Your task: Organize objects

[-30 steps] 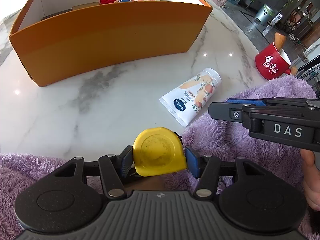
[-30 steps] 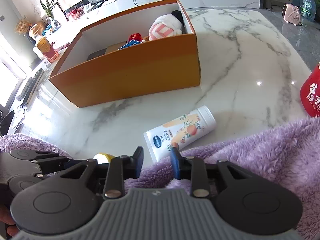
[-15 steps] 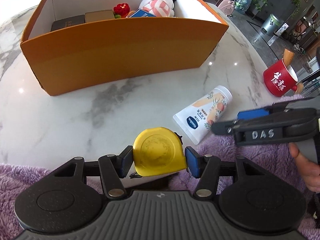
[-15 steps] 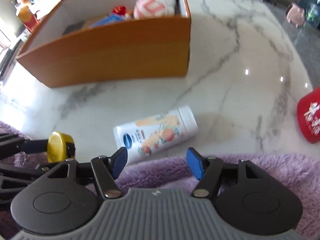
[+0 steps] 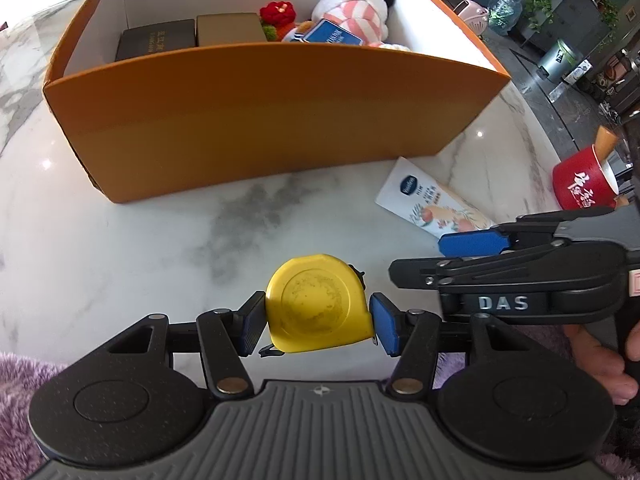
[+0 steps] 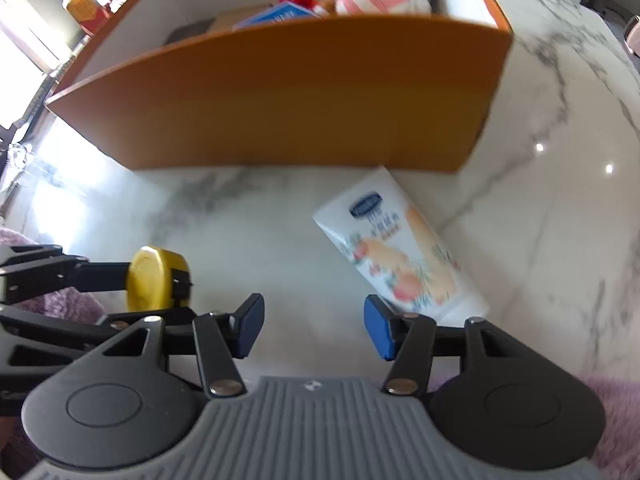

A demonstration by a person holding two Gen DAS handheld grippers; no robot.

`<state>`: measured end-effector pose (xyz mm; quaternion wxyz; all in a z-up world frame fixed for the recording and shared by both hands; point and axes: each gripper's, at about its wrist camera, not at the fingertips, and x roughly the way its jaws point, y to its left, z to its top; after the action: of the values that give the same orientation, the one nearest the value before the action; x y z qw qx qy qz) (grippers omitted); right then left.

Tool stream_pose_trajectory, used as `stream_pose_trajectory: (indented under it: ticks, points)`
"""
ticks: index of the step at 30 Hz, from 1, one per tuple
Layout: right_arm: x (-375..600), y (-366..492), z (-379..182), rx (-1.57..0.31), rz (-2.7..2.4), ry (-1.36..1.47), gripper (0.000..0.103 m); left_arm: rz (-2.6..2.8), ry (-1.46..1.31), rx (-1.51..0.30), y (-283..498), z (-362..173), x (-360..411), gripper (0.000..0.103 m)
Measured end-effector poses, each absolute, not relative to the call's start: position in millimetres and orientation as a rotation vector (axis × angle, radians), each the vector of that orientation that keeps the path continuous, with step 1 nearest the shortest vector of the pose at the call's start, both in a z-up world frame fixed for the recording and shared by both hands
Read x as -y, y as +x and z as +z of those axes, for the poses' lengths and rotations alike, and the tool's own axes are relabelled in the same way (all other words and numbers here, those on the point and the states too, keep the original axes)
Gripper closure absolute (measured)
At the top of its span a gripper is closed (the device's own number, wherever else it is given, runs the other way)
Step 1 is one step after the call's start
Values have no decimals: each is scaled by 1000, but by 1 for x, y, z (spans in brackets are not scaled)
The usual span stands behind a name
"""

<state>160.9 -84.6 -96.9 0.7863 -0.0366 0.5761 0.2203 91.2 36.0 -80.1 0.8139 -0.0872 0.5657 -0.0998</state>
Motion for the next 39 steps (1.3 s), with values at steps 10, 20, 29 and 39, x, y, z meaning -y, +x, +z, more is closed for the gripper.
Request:
stream_pose_trajectory:
  ticks: [10,20,29,39]
  points:
    - [90,185,-72,-1157,459,-269,37,-238,-166,-1192,110,-78,-33,38]
    - [75,207,-98,-1219,549,-510,30,-246,-154,-1207,121,-81,-29,38]
    - [78,216,-101,-1253,582,-473,46,-232,-154,-1201,120,-77,-31,38]
    - [96,192,-59,-1141,567,-417,52,-226,-138,-1149,105,-56,-28,38]
